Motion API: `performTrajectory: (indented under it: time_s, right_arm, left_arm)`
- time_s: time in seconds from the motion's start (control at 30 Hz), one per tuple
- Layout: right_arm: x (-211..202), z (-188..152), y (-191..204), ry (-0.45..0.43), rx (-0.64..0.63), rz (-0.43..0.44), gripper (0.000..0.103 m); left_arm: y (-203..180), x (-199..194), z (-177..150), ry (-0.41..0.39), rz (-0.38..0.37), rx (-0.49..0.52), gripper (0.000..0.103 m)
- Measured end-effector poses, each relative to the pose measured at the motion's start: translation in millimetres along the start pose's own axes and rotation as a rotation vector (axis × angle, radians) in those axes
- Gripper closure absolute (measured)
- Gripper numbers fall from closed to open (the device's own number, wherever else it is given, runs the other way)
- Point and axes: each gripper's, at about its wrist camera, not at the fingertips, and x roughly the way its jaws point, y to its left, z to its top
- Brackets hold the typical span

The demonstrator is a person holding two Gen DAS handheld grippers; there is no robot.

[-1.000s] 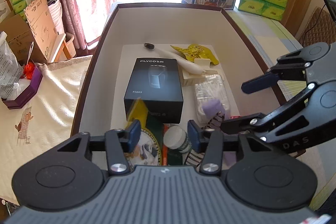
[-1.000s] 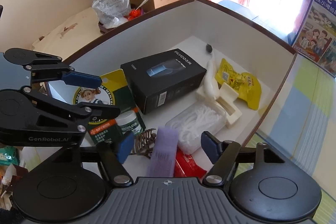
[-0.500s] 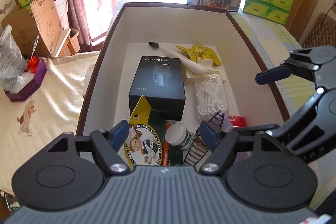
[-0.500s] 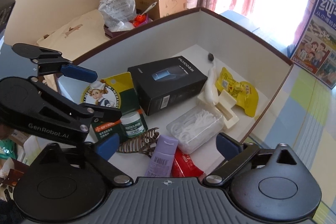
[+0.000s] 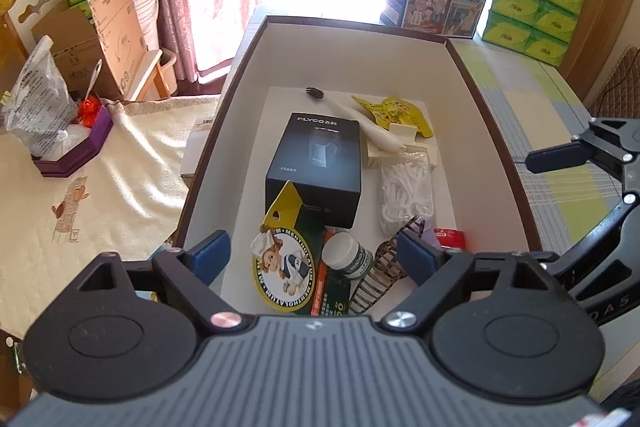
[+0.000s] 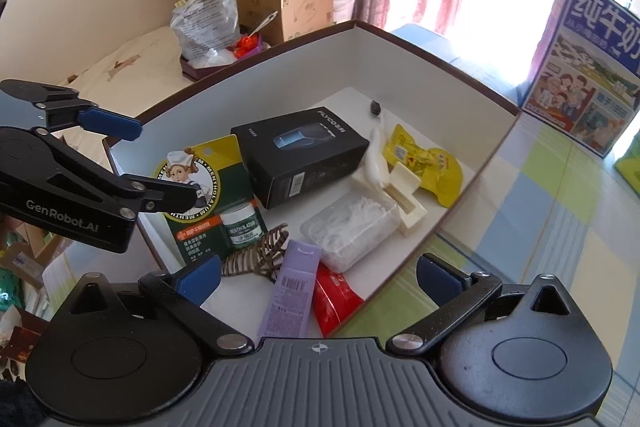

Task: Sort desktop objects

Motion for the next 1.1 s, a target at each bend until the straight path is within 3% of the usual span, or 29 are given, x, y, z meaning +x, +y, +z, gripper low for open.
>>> performTrajectory:
  time_s: [0.67, 1.1]
  right_arm:
    - [-36.6, -25.0, 5.0, -0.045, 0.073, 0.011, 0.002]
    - [-53.5, -36.1, 4.5, -0.054, 0.046, 0.021, 0.002]
  left_arm:
    - [-22.9, -39.5, -9.4, -0.088, 0.084, -0.018, 0.005]
    - [-36.8, -58.6, -18.6, -0.076, 0.111, -0.096, 0.005]
